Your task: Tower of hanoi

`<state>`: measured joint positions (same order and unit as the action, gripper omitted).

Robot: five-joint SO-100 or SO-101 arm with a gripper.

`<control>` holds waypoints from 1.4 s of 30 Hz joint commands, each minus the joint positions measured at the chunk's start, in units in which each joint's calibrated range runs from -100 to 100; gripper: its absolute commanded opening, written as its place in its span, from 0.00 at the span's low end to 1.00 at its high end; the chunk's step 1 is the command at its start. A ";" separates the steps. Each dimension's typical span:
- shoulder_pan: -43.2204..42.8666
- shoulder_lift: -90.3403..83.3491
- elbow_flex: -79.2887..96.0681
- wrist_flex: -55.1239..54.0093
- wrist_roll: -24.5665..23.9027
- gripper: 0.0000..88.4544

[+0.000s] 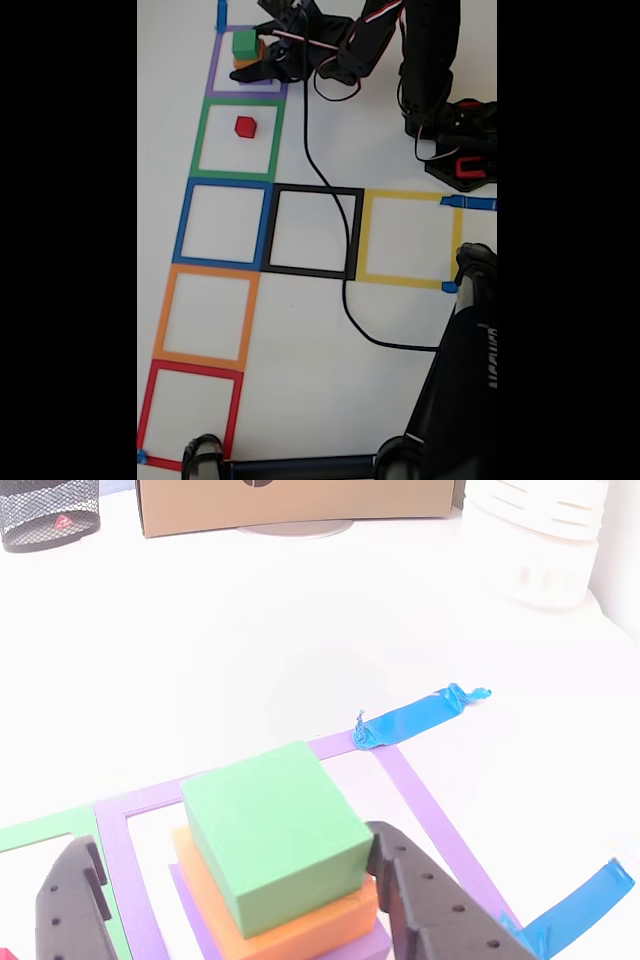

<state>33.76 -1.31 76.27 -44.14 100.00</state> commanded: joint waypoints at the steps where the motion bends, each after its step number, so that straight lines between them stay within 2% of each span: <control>1: -1.26 0.22 -3.09 -1.37 0.00 0.31; 24: -3.08 1.03 -3.36 -1.37 0.00 0.13; 37: -3.85 -0.99 -2.73 -0.72 0.00 0.10; 42: -4.81 -7.13 -2.64 5.51 0.00 0.10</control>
<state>30.13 -1.65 74.50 -42.85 99.64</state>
